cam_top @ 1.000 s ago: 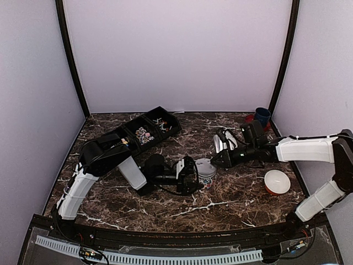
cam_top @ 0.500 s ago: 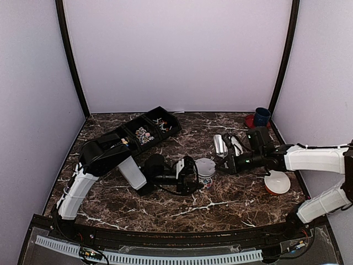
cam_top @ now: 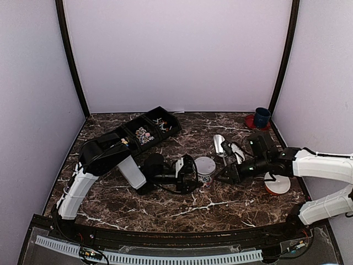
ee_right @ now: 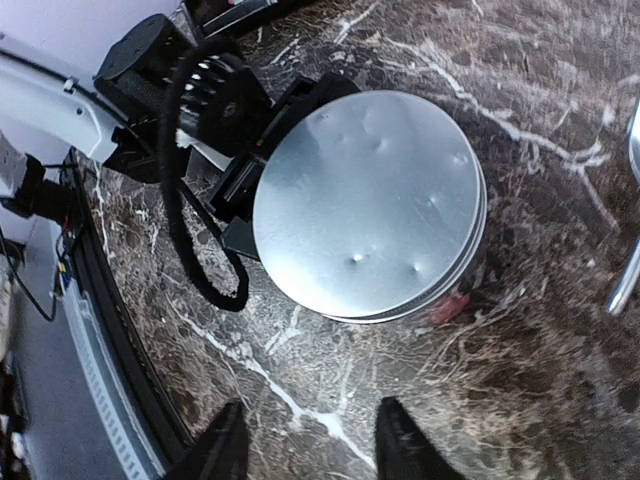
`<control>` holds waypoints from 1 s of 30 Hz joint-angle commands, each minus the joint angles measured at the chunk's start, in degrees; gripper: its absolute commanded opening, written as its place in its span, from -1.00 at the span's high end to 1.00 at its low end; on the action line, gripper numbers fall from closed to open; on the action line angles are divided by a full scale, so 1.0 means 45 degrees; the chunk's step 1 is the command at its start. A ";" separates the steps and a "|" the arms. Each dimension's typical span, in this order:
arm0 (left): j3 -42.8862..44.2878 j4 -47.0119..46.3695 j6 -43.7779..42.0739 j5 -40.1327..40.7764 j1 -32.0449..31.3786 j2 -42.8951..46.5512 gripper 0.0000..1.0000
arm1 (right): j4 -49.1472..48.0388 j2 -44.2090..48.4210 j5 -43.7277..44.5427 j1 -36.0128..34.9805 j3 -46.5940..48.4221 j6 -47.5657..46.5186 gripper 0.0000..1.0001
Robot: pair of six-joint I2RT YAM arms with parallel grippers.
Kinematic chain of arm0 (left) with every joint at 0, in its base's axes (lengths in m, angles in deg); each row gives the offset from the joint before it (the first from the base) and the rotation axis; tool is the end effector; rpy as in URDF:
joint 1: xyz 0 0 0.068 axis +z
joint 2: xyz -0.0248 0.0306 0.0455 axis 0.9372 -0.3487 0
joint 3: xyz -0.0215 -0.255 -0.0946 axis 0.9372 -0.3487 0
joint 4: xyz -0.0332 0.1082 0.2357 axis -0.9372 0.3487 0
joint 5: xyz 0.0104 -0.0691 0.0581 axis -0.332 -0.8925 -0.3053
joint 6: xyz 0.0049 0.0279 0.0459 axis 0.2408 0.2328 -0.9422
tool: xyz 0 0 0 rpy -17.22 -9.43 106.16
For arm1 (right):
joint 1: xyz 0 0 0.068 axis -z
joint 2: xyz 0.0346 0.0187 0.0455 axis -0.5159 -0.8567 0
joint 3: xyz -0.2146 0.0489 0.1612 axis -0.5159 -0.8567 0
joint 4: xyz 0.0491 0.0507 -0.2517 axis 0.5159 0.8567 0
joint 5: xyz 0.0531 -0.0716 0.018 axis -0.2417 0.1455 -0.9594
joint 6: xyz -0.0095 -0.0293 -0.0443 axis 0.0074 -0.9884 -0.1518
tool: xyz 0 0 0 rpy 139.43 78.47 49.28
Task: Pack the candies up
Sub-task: Rotate the bottle lid from the packing bottle, then screw the bottle lid onto the packing bottle.
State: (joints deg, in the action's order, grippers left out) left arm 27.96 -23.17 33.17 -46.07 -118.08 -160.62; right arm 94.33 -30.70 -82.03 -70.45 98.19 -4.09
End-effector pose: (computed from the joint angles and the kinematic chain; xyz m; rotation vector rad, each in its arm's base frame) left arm 0.2726 -0.3406 0.0556 1.1972 1.2294 -1.1218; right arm 0.1751 0.1628 0.2043 -0.6925 2.3551 0.9709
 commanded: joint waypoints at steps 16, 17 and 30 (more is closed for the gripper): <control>-0.0313 0.2750 0.0294 -0.2235 0.0170 -0.1041 -0.52 | 0.1136 -0.1339 0.1300 -0.0126 0.3131 -0.7441 -0.64; -0.0298 0.2750 0.0311 -0.2298 0.0170 -0.1060 -0.52 | 0.1049 -0.1438 0.1138 -0.0131 0.3112 -0.7800 -0.74; -0.0100 0.2829 0.0355 -0.2775 0.0131 -0.1183 -0.52 | 0.0705 -0.2328 -0.0109 -0.0173 0.3416 -1.0925 -0.95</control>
State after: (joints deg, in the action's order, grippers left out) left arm 29.12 -22.45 31.70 -55.53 -116.99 -161.28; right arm 97.89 -38.20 -80.30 -70.80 111.04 -48.15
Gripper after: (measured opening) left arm 0.769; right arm 0.974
